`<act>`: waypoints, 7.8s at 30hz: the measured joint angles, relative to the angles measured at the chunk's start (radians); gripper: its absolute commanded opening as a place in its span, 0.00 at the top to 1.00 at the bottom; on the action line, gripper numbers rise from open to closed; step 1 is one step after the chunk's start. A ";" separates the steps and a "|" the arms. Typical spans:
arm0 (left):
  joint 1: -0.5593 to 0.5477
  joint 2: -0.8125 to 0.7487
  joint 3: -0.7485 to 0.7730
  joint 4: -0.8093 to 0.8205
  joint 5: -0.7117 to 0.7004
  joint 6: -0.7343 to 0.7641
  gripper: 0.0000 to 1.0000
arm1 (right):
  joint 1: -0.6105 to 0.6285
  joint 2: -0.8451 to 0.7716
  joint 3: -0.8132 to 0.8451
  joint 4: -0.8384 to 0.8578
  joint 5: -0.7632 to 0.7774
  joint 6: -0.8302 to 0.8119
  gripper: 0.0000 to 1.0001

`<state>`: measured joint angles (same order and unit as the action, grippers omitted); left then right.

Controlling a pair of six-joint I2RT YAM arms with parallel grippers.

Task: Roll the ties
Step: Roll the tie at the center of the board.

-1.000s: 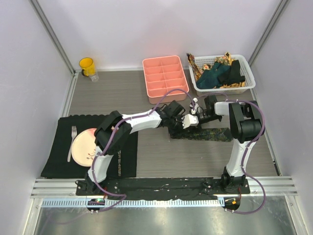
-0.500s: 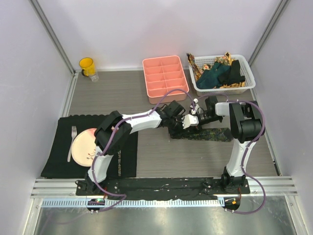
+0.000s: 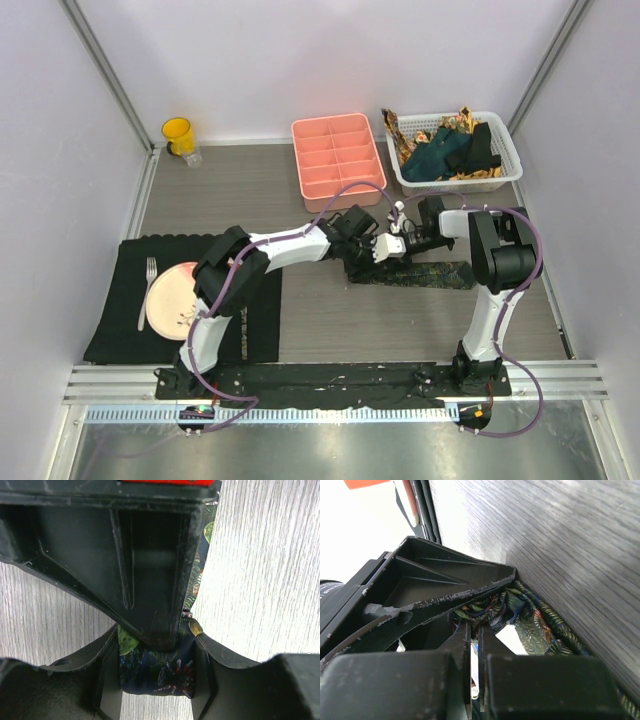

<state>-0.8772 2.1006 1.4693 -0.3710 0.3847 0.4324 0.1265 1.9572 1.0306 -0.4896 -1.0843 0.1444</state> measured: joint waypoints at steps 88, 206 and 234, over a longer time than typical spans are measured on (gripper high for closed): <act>0.003 -0.036 -0.058 0.068 0.008 -0.004 0.90 | 0.069 0.127 0.298 -0.380 0.319 -0.173 0.72; 0.106 -0.201 -0.508 0.740 0.245 -0.220 0.13 | 0.016 0.123 0.121 -0.242 0.027 -0.145 0.99; 0.040 -0.198 -0.320 0.243 0.040 0.056 0.89 | 0.033 0.008 0.160 -0.317 0.139 -0.178 0.46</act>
<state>-0.8375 1.9022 1.1496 -0.1284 0.4252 0.4885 0.1593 1.9652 1.1908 -0.8070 -0.9451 -0.0334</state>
